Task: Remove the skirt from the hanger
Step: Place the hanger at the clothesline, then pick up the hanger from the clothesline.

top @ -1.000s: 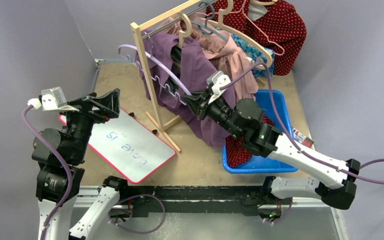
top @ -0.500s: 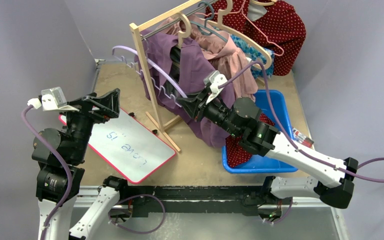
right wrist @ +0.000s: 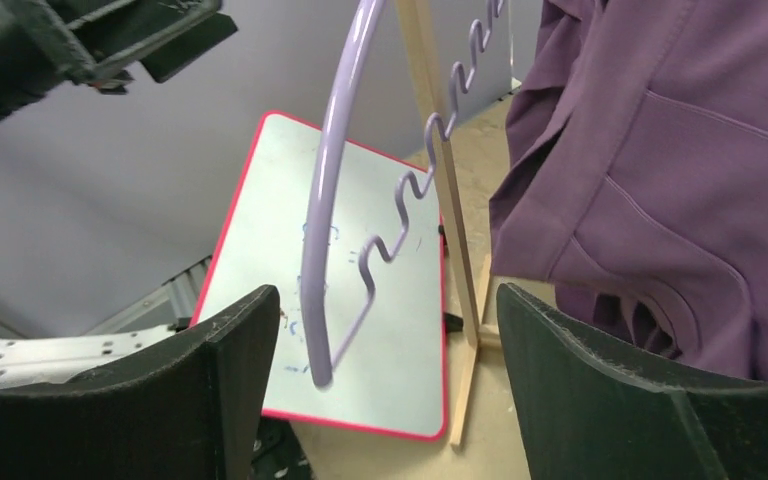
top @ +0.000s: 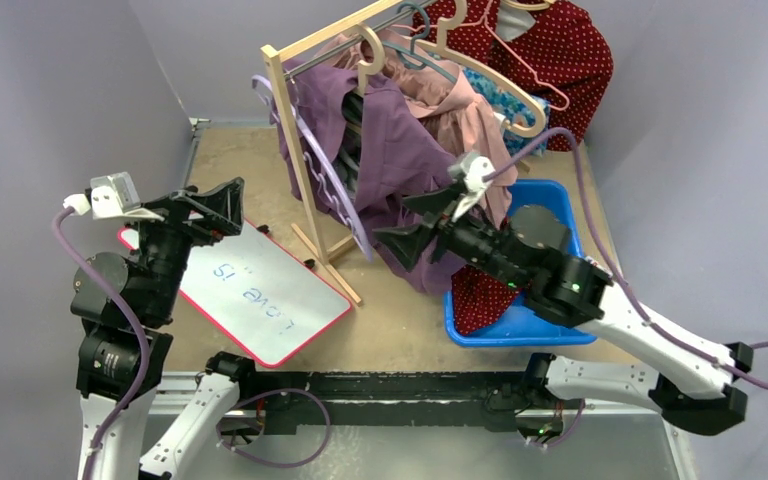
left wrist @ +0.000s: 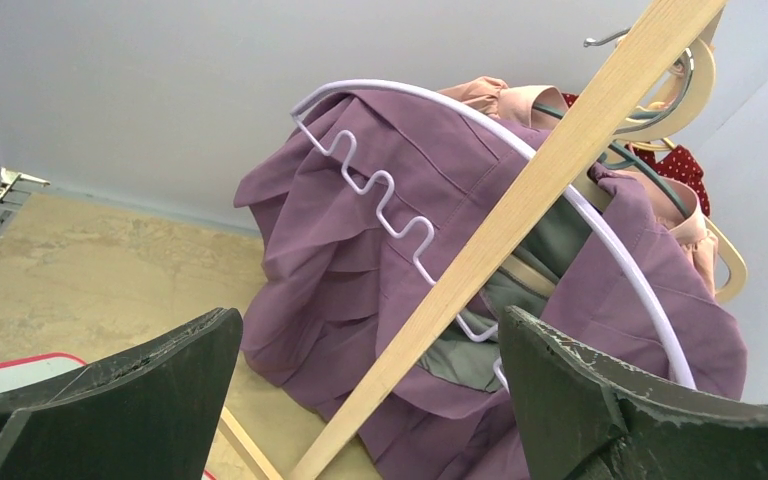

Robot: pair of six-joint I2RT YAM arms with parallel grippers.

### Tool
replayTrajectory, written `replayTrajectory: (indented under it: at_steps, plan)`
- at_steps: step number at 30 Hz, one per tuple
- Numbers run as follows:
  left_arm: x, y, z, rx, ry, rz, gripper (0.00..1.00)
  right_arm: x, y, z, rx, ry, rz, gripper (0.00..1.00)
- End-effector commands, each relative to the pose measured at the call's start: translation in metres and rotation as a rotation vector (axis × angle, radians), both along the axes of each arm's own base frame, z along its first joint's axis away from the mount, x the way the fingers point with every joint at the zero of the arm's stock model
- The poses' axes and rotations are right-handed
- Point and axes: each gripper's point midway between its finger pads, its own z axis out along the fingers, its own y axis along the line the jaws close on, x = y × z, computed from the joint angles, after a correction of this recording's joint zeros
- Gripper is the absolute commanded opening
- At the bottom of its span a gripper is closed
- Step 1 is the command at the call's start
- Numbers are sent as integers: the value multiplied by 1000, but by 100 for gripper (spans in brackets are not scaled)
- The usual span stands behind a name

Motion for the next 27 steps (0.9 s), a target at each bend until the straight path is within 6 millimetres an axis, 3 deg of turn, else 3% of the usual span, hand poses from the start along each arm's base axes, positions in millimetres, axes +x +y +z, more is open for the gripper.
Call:
replayTrajectory:
  at_steps: [1,5,9,12,16,27]
  plan:
    - [3,-4,5,-8,-32,-16,100,-19,-38,9,49,59,-23,82]
    - [5,-5,2,-17,-35,-18,100,-24,-70,-25,7,156,-105,82]
    - [5,-5,2,-15,-36,-19,100,-8,-100,-59,-59,226,-289,83]
    - [3,-4,4,-9,-37,-17,100,4,-106,-73,-121,239,-378,83]
    - [1,-2,5,-7,-35,-11,100,14,-96,-54,-153,186,-384,83]
    - [-4,-1,10,-24,-40,-12,100,41,-80,52,-93,-74,-418,88]
